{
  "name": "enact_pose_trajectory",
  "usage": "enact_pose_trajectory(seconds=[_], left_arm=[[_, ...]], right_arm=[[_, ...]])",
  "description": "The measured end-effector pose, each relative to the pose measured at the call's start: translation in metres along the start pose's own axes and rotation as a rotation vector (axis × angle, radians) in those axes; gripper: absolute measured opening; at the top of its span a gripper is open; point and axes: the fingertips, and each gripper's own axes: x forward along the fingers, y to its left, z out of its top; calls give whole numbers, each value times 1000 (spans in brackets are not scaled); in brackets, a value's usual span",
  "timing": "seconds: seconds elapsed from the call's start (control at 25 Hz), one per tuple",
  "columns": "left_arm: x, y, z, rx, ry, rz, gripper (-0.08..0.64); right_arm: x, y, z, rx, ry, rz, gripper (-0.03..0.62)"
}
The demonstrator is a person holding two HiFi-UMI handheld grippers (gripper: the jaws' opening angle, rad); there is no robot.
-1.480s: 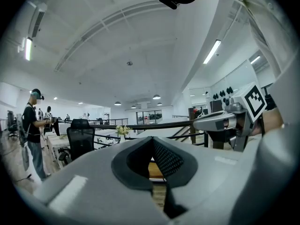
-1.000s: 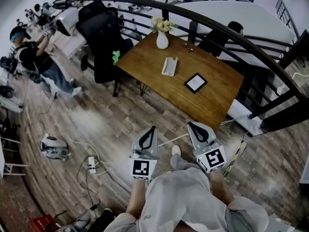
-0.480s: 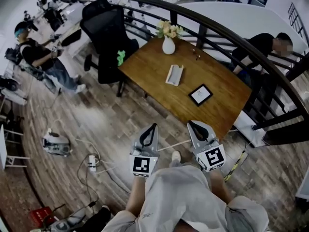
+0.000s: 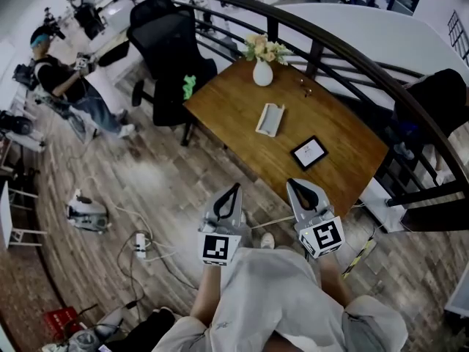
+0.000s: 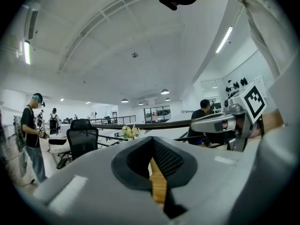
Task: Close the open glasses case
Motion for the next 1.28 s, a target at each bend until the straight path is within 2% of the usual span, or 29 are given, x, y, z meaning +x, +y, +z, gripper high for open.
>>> enact_pose_trajectory(seconds=[0.28,0.64,1.08,1.28], left_arm=[[29,17,-1,3,-25,-26,18],[88,70,-17,-4,-10,-117,18],[157,135,-30,-5,-6,-293,19],[186,151,-41,-14,-4,-370,18]], right_arm=[[24,-16,0,-4,-3,-32,3],[85,-48,-4,-2,38,-129,3],[154,-74,-11,37,94,-306,3],[173,-85,-20,47,121,-383,3]])
